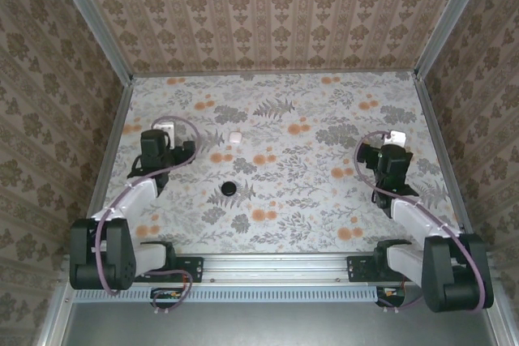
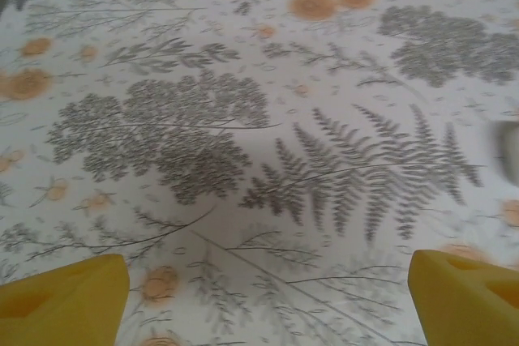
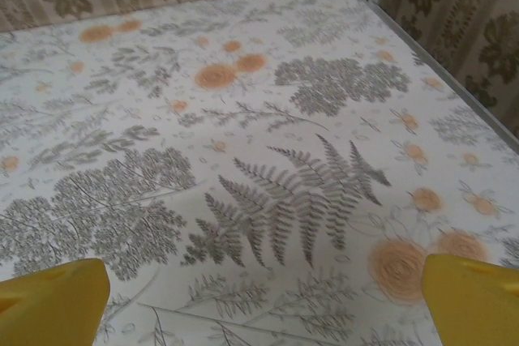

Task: Insert wireless bluetooth earbuds into charging case

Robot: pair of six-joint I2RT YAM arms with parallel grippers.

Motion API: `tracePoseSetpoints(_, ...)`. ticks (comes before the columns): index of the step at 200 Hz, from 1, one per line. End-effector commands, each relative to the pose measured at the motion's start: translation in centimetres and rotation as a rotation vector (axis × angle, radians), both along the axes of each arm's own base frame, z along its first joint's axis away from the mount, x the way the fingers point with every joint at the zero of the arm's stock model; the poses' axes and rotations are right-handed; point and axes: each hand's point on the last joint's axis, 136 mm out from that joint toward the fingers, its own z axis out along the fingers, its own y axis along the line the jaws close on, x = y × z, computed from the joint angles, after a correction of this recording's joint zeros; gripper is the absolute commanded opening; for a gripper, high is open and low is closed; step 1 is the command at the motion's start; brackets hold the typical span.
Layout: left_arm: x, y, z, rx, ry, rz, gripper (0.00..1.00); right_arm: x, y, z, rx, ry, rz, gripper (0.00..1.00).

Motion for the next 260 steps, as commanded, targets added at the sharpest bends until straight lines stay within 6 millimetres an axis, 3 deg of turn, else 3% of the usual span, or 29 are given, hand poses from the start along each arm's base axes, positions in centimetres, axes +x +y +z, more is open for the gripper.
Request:
tracePoseSetpoints(1, 1.8, 1.3, 2.1, 0.068, -0.208, 0.027, 0.93, 1.8, 0.8, 2.1, -0.001, -0.152, 0.054, 1.0)
tracePoseSetpoints(40, 2.4, 1.7, 1.9, 0.101, -0.298, 0.011, 1.0, 3.3, 1.1, 1.0, 0.004, -0.186, 0.085, 1.0)
tracePoseSetpoints(59, 2.9, 2.0, 0.6, 0.087, -0.288, 0.017, 1.0, 4.1, 1.8, -1.4, 0.007, -0.156, 0.129, 1.0)
tracePoseSetpoints(91, 3.6, 1.3, -1.1, 0.089, -0.262, -0.031, 1.0, 5.5, 2.8, -2.1, 0.004, -0.074, 0.184, 1.0)
tracePoseSetpoints(260, 4.1, 1.3, -1.3, 0.091, -0.23, -0.026, 1.0, 6.0, 3.5, -2.1, -0.033, -0.045, 0.201, 1.0)
